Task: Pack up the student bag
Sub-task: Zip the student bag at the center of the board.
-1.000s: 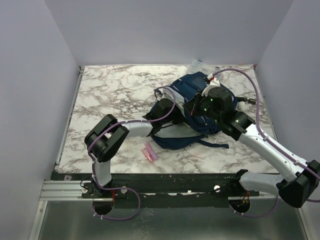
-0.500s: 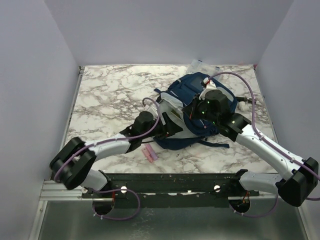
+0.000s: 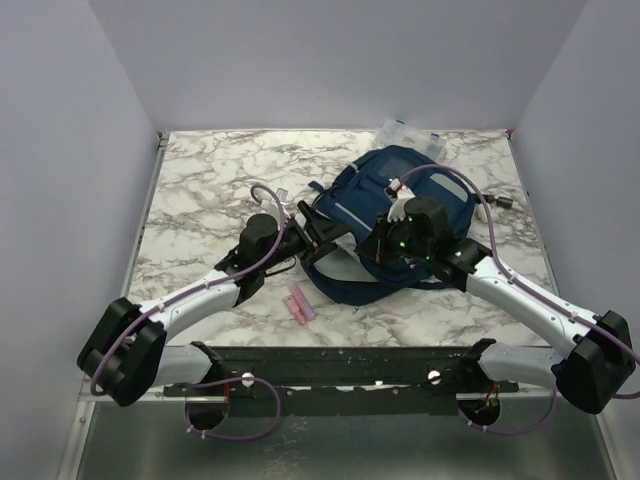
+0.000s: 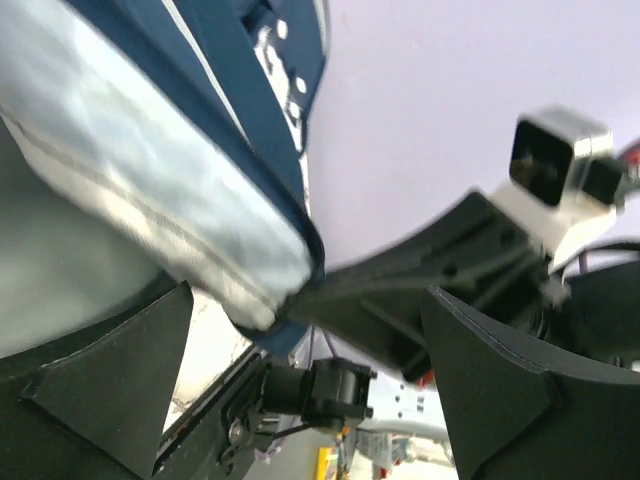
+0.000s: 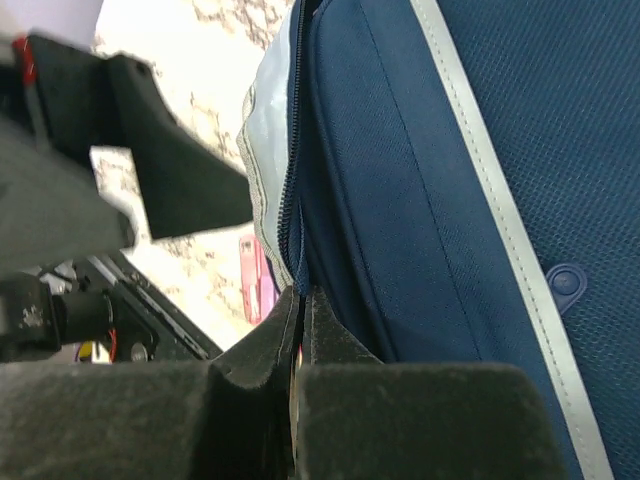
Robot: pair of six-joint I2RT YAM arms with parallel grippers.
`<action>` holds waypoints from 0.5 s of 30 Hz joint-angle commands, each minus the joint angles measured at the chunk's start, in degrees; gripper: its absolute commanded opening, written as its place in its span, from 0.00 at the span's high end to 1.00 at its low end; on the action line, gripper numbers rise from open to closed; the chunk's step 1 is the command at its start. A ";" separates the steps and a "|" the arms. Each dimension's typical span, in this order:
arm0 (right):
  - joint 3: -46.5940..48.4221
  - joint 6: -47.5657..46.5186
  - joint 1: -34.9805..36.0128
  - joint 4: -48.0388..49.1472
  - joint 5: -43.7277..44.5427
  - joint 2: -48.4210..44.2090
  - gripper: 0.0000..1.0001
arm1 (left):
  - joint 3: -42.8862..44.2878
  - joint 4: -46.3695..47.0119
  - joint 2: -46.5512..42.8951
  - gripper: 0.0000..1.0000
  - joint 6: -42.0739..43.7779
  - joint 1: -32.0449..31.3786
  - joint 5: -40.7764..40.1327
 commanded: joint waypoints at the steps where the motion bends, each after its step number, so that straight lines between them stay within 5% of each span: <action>1: -3.48 1.47 -0.42 1.87 -7.90 0.26 1.00 | 3.47 0.09 6.36 0.04 -4.06 2.58 2.23; 5: -6.35 1.53 -0.45 2.85 -7.97 0.00 1.00 | 7.64 0.09 12.42 0.17 -0.58 3.83 5.65; 12: -5.28 -0.87 -0.50 0.20 -3.71 -0.07 0.98 | 9.84 0.17 16.37 0.80 1.92 7.21 9.52; 14: -5.10 -1.28 -0.40 -0.83 -1.42 0.07 0.89 | 11.24 0.13 16.36 0.93 3.20 9.02 11.79; 15: -5.66 -1.17 -0.46 -0.29 0.39 -0.33 0.76 | 11.72 0.09 16.36 1.00 3.78 10.07 12.65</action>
